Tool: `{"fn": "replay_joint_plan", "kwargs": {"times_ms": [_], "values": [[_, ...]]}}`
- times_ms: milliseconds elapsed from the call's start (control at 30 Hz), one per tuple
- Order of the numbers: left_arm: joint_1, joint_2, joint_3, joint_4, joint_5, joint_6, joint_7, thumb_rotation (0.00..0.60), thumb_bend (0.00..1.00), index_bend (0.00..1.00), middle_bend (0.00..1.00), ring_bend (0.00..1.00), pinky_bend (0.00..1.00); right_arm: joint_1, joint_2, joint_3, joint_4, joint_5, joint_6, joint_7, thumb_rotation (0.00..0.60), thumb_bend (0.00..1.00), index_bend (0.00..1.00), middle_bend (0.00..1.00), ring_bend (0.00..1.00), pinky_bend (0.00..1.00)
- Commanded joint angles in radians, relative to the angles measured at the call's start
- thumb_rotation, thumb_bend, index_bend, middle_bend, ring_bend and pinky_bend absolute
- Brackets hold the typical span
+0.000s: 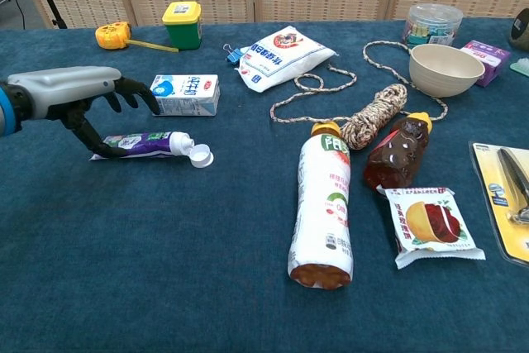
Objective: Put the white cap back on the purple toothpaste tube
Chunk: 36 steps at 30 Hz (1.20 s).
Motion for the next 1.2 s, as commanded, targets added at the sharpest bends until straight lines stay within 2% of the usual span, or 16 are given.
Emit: {"fn": "replay_joint_plan", "kwargs": {"times_ms": [33, 233, 467, 900, 1200], "values": [[-0.022, -0.044, -0.001, 0.033, -0.015, 0.001, 0.023, 0.6, 0.26, 0.27, 0.21, 0.2, 0.26, -0.005, 0.002, 0.0, 0.004, 0.001, 0.008, 0.007, 0.6, 0.18, 0.2, 0.17, 0.29, 0.31], [-0.041, -0.081, 0.0, 0.059, -0.043, -0.005, 0.033, 0.6, 0.27, 0.28, 0.21, 0.2, 0.26, -0.02, 0.007, 0.0, 0.011, 0.006, 0.026, 0.026, 0.6, 0.18, 0.2, 0.17, 0.29, 0.31], [-0.042, -0.102, 0.007, 0.079, -0.044, 0.011, 0.017, 0.6, 0.35, 0.29, 0.23, 0.22, 0.29, -0.03, 0.011, 0.0, 0.014, 0.006, 0.038, 0.043, 0.6, 0.18, 0.2, 0.17, 0.29, 0.31], [-0.038, -0.117, 0.029, 0.103, -0.034, 0.018, -0.006, 0.6, 0.35, 0.31, 0.24, 0.23, 0.29, -0.05, 0.018, -0.002, 0.013, 0.009, 0.057, 0.07, 0.6, 0.18, 0.2, 0.17, 0.29, 0.31], [-0.03, -0.121, 0.047, 0.115, -0.025, 0.017, -0.023, 0.6, 0.44, 0.33, 0.27, 0.26, 0.29, -0.074, 0.024, -0.006, 0.011, 0.019, 0.075, 0.104, 0.6, 0.18, 0.2, 0.17, 0.29, 0.31]]}}
